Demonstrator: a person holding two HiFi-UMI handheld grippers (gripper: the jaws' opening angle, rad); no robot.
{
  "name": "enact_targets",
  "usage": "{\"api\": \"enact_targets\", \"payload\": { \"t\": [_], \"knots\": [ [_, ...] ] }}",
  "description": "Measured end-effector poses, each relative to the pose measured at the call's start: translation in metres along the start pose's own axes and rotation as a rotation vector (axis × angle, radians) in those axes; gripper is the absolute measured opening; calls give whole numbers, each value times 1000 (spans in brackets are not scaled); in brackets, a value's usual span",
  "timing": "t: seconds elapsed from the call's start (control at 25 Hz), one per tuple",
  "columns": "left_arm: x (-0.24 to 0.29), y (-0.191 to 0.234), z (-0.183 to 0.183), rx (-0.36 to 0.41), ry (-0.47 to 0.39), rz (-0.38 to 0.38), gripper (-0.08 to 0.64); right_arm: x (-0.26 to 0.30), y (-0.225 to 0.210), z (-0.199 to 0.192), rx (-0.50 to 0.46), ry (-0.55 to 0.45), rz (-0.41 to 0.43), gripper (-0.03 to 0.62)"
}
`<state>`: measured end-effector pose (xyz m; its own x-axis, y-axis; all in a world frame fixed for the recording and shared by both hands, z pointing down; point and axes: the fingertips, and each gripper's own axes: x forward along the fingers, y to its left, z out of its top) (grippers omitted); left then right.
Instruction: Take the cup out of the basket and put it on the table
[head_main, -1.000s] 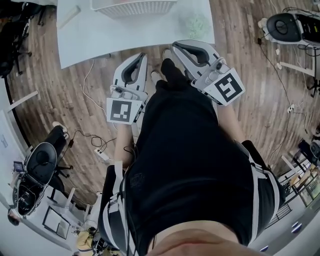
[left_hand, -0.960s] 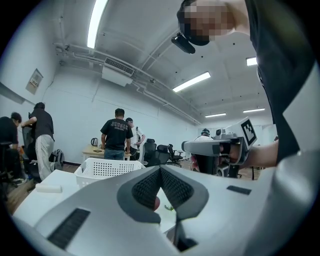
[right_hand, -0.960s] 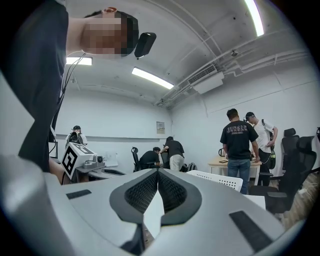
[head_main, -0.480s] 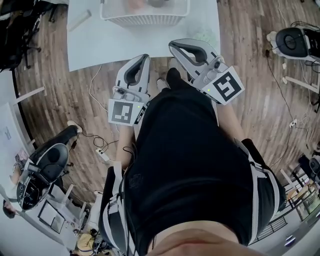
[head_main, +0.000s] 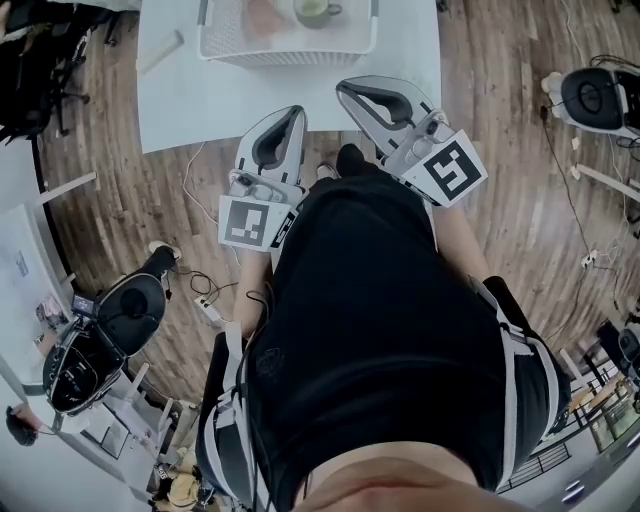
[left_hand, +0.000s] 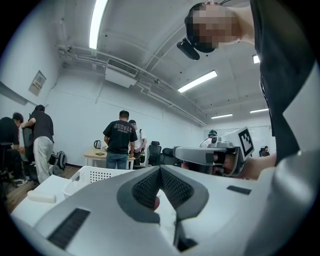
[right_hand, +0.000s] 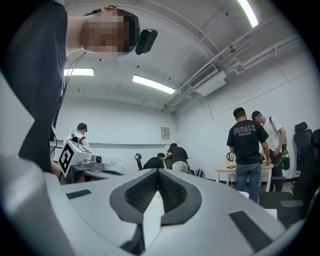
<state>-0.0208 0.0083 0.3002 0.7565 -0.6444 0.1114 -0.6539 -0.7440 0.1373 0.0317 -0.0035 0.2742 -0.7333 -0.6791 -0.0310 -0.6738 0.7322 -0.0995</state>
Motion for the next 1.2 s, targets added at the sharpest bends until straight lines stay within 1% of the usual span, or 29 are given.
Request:
{"api": "enact_targets", "payload": {
  "t": [0.08, 0.24, 0.44, 0.64, 0.8, 1.08, 1.2],
  "knots": [
    [14, 2, 0, -3, 4, 7, 18, 0, -13, -1, 9, 2, 12, 20],
    [35, 11, 1, -37, 2, 45, 18, 4, -33, -6, 24, 26, 40, 20],
    [40, 16, 0, -49, 3, 79, 18, 15, -37, -15, 39, 47, 80, 20],
    [40, 35, -4, -48, 24, 87, 18, 35, -41, -23, 58, 57, 92, 20],
    [38, 56, -5, -53, 33, 73, 19, 55, -37, -28, 64, 72, 84, 20],
    [42, 82, -2, -22, 30, 12, 20, 80, -35, -35, 51, 84, 42, 20],
    [40, 90, -6, -34, 32, -8, 19, 82, -34, -40, 43, 94, 31, 20]
  ]
}}
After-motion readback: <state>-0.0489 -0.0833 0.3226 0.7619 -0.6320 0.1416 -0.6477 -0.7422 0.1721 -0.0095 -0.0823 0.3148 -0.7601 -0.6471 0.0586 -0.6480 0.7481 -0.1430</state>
